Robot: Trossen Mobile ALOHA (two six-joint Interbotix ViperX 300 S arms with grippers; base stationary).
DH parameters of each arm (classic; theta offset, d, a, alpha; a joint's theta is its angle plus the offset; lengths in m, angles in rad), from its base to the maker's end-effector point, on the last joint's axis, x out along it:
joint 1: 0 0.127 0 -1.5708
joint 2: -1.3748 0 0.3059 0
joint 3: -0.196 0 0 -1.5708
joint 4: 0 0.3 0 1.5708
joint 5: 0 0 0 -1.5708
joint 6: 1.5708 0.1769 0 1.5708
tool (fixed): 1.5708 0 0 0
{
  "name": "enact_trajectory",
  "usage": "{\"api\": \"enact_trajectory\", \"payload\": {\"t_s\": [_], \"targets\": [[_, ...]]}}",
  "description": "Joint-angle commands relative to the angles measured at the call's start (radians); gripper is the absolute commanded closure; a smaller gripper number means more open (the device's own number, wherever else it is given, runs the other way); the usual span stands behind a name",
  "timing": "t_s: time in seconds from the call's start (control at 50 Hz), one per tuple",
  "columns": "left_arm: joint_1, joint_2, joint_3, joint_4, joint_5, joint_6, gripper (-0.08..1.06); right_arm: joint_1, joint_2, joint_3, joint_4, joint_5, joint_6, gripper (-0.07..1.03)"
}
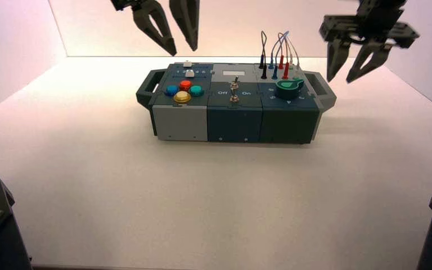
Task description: Flip the bottom switch on with the left gripper.
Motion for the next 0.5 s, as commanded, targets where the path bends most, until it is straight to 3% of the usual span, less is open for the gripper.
{"api": "enact_trajectory", "payload": {"t_s": [0.02, 0.5], "targets": [[-0.005, 0.003, -0.038, 0.002, -0.002, 0.002, 0.40, 0.020, 0.017, -0.029, 0.006, -0.028, -0.002, 0.39], [-0.005, 0.002, -0.049, 0.000, 0.000, 0.000, 0.40, 0.028, 0.097, -0.060, -0.002, -0.040, -0.020, 0.45]]}}
